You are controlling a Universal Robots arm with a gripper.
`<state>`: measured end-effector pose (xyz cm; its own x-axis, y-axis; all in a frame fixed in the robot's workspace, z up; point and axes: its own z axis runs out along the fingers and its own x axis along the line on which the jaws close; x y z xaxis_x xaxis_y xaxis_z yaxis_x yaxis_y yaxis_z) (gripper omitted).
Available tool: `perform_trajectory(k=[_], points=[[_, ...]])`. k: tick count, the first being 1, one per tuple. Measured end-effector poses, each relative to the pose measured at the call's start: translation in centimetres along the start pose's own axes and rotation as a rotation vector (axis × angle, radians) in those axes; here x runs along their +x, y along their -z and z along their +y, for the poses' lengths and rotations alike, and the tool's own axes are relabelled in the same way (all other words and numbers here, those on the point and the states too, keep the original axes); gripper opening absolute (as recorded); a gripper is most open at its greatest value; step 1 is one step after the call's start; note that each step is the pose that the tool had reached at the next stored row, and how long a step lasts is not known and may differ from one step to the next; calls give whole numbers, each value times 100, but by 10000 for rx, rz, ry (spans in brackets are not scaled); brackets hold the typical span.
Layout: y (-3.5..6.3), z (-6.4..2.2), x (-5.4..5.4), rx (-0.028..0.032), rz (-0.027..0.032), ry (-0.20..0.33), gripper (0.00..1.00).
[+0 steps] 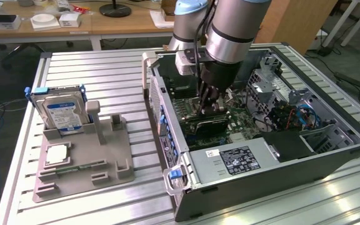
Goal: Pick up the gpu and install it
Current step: 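Press down on the gpu until it lock into place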
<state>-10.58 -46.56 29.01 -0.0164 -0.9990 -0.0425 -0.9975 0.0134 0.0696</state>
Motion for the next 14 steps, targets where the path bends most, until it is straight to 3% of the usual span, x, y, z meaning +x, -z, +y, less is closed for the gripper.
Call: perform_trajectory(k=[14], points=[[-2,0,0,-2544,34,-112,10]])
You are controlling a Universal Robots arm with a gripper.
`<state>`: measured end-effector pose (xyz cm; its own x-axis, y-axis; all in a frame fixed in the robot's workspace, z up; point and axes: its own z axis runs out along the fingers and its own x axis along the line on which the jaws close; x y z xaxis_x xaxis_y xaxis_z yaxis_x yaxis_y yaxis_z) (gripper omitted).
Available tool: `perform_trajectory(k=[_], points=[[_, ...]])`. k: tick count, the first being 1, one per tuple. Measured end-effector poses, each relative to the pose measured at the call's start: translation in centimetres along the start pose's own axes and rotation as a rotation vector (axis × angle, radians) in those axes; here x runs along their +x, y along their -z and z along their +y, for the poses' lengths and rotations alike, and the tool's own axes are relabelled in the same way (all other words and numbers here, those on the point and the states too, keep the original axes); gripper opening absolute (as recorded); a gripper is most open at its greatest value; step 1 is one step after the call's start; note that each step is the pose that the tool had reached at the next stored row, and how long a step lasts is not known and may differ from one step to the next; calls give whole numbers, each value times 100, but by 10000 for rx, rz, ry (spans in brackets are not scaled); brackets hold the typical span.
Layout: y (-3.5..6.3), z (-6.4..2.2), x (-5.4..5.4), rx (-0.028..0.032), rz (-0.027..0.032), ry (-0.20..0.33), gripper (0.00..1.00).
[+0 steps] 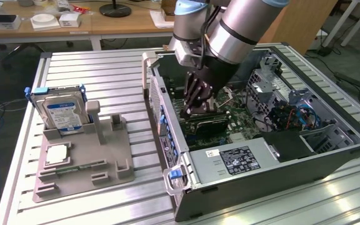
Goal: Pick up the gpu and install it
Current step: 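Press down on the gpu until it lock into place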
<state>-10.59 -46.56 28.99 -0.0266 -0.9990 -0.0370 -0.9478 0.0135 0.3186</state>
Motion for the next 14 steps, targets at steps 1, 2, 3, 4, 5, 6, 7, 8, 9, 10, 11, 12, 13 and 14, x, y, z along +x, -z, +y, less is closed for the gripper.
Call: perform_trajectory(k=[1,2,3,4,5,6,7,8,9,10,11,12,13,14], points=[[0,0,0,-178,4,-8,10],[-1,0,0,-360,5,-16,10],[-2,-1,0,-538,7,-23,10],[-3,-1,0,-718,9,-30,10],[-4,-2,0,-897,12,-38,10],[-4,-2,0,-1094,15,-47,10],[-5,-2,0,-1273,17,-55,10],[-7,-2,0,-1453,18,-63,10],[-8,-6,0,-1601,21,-69,10],[-6,-14,0,-1636,23,-71,10],[-7,-25,0,-1637,23,-71,10],[-13,-34,0,-1637,20,-70,10],[-17,-42,0,-1637,20,-70,10],[-16,-55,-1,-1638,22,-71,10]])
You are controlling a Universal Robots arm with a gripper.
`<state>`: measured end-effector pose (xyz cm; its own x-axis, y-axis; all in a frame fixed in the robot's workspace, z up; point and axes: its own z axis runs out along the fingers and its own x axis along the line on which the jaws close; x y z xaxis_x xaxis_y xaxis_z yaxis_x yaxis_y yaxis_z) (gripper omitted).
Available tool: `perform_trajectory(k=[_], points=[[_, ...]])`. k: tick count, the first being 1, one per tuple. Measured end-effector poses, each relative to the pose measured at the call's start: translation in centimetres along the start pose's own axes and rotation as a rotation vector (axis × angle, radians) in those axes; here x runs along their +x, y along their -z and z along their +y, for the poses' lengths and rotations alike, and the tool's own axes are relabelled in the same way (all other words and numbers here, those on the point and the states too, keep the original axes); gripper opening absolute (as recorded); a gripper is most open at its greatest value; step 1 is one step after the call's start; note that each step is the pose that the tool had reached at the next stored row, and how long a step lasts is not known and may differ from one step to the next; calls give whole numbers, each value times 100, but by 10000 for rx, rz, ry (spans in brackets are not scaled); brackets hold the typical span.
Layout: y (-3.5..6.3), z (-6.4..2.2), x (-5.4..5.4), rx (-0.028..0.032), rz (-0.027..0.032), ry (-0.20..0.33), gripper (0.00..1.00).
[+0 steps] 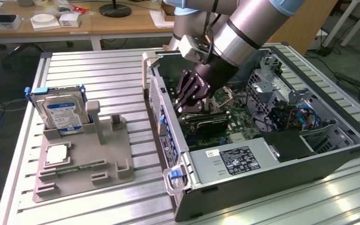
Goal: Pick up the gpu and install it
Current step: 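Press down on the gpu until it lock into place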
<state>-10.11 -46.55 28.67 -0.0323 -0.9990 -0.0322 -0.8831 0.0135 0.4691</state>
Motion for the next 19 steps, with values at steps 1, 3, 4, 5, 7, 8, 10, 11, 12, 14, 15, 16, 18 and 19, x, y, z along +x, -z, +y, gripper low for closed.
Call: perform_trajectory(k=[1,3,4,5,7,8,10,11,12,14,15,16,18,19], points=[[5,-10,0,0,2,0,10],[13,-34,-4,0,0,0,10],[18,-47,-6,0,1,1,10],[18,-56,-6,0,0,1,10],[10,-66,-7,1,-1,1,10],[2,-71,-7,1,-1,0,10],[-18,-81,-6,-2,-2,-1,10],[-20,-83,-6,-3,1,0,10],[-20,-83,-6,-4,2,-1,10],[-21,-87,-14,-4,-1,2,10],[-16,-97,-25,-14,0,3,10],[-11,-106,-33,-29,0,0,10],[-10,-110,-38,-42,-1,-2,10],[-10,-110,-38,-46,1,-4,10]])
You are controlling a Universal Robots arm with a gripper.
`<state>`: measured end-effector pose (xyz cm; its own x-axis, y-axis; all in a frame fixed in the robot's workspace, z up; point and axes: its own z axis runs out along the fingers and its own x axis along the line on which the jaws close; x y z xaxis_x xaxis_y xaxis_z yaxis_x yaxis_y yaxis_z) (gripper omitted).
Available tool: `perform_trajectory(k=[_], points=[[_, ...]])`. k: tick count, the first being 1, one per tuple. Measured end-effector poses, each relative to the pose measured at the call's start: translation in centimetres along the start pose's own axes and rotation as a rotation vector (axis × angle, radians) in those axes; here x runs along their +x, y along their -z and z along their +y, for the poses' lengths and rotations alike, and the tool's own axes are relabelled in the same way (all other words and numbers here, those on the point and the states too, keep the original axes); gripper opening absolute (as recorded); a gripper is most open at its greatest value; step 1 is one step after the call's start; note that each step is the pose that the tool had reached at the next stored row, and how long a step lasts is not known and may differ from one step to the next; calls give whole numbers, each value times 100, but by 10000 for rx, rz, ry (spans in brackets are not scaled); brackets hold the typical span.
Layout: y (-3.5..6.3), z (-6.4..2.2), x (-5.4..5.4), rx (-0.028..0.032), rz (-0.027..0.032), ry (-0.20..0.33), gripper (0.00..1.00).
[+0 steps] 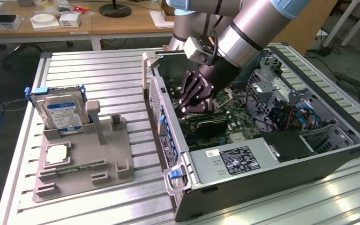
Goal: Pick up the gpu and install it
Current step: 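Press down on the gpu until it lock into place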
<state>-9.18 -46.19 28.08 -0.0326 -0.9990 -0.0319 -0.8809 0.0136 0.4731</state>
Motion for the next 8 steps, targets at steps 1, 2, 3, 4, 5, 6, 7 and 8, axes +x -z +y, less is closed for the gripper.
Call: perform_trajectory(k=[1,2,3,4,5,6,7,8], points=[[-3,-2,0,0,-1,1,10],[-8,-6,-1,-1,-2,2,10],[-12,-9,-1,-1,-2,3,10],[-14,-9,-1,-3,0,1,10],[-18,-11,-1,-3,0,2,10],[-25,-12,-1,-3,-2,3,10],[-32,-11,-1,-3,-3,2,10],[-39,-10,-2,-2,-1,2,10]])
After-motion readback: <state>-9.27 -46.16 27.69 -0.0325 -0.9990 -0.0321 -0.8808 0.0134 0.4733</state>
